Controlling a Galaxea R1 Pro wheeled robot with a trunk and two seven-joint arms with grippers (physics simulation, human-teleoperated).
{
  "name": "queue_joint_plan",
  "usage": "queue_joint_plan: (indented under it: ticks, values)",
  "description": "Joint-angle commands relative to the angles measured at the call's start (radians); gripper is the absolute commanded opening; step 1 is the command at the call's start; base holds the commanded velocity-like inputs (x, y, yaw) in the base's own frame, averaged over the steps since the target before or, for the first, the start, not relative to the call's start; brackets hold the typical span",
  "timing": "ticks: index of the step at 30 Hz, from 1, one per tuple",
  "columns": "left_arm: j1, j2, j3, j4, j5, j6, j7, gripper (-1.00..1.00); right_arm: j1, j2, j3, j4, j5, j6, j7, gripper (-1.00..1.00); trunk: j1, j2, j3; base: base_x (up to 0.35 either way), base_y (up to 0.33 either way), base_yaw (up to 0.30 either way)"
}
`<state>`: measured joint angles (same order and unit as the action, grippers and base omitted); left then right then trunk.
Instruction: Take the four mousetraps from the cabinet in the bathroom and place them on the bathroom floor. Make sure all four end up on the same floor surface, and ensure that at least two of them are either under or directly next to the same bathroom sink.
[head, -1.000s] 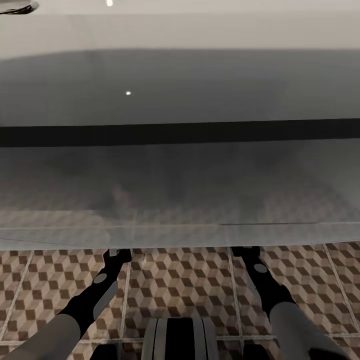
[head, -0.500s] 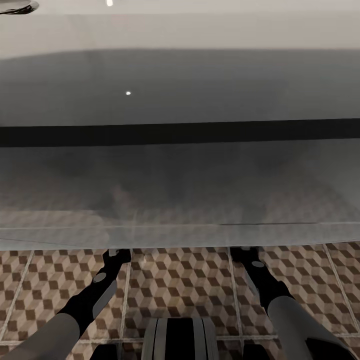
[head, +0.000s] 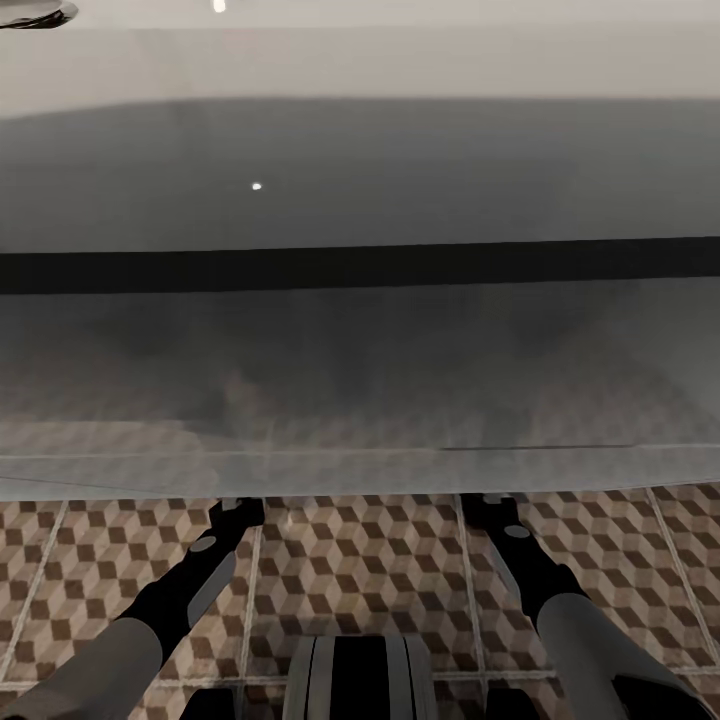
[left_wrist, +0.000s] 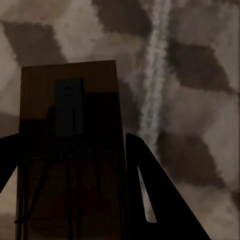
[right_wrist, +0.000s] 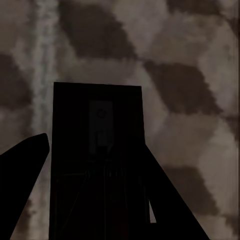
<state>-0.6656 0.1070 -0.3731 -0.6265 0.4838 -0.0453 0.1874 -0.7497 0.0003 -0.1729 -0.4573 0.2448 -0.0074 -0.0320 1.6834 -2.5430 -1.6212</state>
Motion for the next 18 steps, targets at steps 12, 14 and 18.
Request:
queue_joint_plan:
  ticks: [12, 14, 18]
  values:
    - [-0.011, -0.001, -0.005, -0.001, 0.011, 0.066, 0.007, -1.0, 0.0, 0.0, -0.005, 0.013, 0.009, 0.006, 0.003, -1.0, 0.0, 0.0, 0.0, 0.0, 0.0, 0.0]
    - [-0.012, -0.001, -0.004, -0.002, 0.011, 0.077, 0.007, -1.0, 0.0, -0.001, -0.005, 0.013, 0.011, 0.006, 0.003, -1.0, 0.0, 0.0, 0.0, 0.0, 0.0, 0.0]
    - [-0.012, -0.005, -0.004, -0.011, 0.012, 0.084, 0.008, -1.0, 0.0, -0.002, -0.006, 0.01, 0.014, 0.004, 0.003, -1.0, 0.0, 0.0, 0.0, 0.0, 0.0, 0.0]
